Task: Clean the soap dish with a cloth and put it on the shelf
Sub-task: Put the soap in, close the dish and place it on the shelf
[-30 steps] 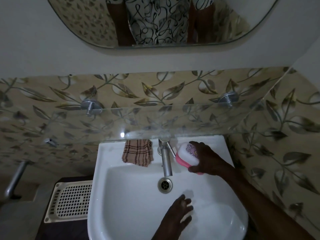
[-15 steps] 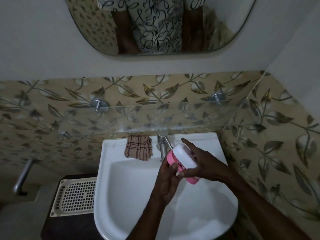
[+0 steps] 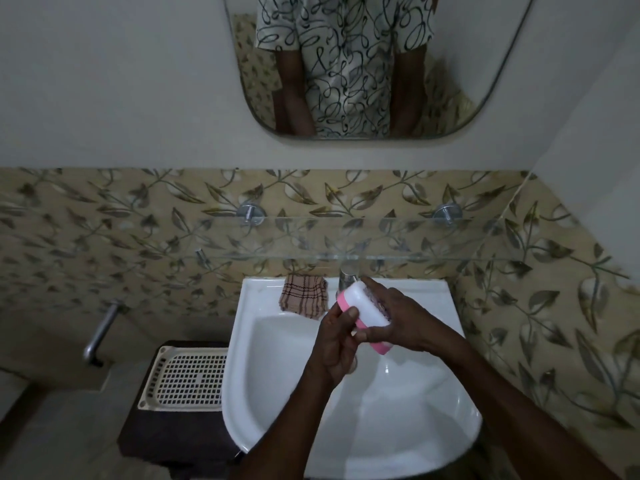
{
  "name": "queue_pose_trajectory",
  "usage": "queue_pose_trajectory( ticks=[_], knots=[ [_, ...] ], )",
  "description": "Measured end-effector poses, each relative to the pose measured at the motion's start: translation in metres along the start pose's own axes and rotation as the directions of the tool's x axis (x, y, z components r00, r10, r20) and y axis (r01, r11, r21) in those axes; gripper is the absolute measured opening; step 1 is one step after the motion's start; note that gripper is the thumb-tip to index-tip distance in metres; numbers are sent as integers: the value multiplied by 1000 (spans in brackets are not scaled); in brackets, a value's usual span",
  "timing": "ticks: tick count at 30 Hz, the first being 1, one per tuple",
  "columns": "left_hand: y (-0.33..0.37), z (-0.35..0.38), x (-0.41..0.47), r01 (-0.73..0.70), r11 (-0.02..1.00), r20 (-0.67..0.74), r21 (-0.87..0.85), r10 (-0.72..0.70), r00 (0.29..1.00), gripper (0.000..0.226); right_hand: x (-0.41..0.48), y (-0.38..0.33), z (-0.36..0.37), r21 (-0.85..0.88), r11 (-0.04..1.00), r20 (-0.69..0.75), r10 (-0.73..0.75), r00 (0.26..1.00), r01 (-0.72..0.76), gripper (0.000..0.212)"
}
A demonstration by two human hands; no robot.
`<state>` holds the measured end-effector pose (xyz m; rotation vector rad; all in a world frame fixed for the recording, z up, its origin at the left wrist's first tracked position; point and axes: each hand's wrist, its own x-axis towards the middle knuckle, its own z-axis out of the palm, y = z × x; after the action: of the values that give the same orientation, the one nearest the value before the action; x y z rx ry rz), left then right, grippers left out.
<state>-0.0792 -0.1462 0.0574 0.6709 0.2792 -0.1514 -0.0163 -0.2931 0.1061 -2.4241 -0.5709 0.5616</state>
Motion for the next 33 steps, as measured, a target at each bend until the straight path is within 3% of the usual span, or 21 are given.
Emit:
queue_pose_trajectory(
  ticks=[3,6,11,15,19,21,23,24,26,28,30,33],
  knots=[
    [8,3,1,-32,999,-50,-30,31,998,55,0,-14,0,-3,1000,14,-17,1000,17,117],
    [17,9,-3,-59,998,-114,-35,54,992,77,-2,-27,2,3,1000,40,-26,999,26,123],
    [34,13,-9,-27,999,-63,-32,25,998,97,2,-36,-14,0,997,32,-81,996,81,116],
    [74,20,-14,111,994,29,0,-111,993,63,-3,-35,-28,-194,965,39,-173,984,177,114],
    [96,34,-14,203,931,-131,305,-170,977,21,-3,-35,-20,-319,920,38,-227,973,227,120],
    [97,38,-13,243,906,-209,347,-178,962,19,-5,-36,-19,-209,955,32,-208,978,210,127],
    [95,40,-15,265,902,-254,342,-183,950,17,-12,-37,-22,22,991,-19,-130,991,130,131],
    [93,39,-17,264,910,-266,320,-180,947,16,-17,-37,-21,183,981,-81,-55,995,69,122],
    [91,39,-22,253,931,-267,262,-182,946,16,-27,-36,-16,567,823,-175,177,969,-48,84],
    [89,39,-25,243,940,-268,240,-176,947,23,-34,-35,-10,806,581,-113,343,932,-116,44],
    [85,41,-30,231,934,-269,273,-156,950,28,-37,-34,-6,852,513,-118,381,917,-103,28],
    [91,46,-33,52,846,-241,530,92,966,23,-39,-43,-20,816,578,-255,371,893,-7,19]
  ],
)
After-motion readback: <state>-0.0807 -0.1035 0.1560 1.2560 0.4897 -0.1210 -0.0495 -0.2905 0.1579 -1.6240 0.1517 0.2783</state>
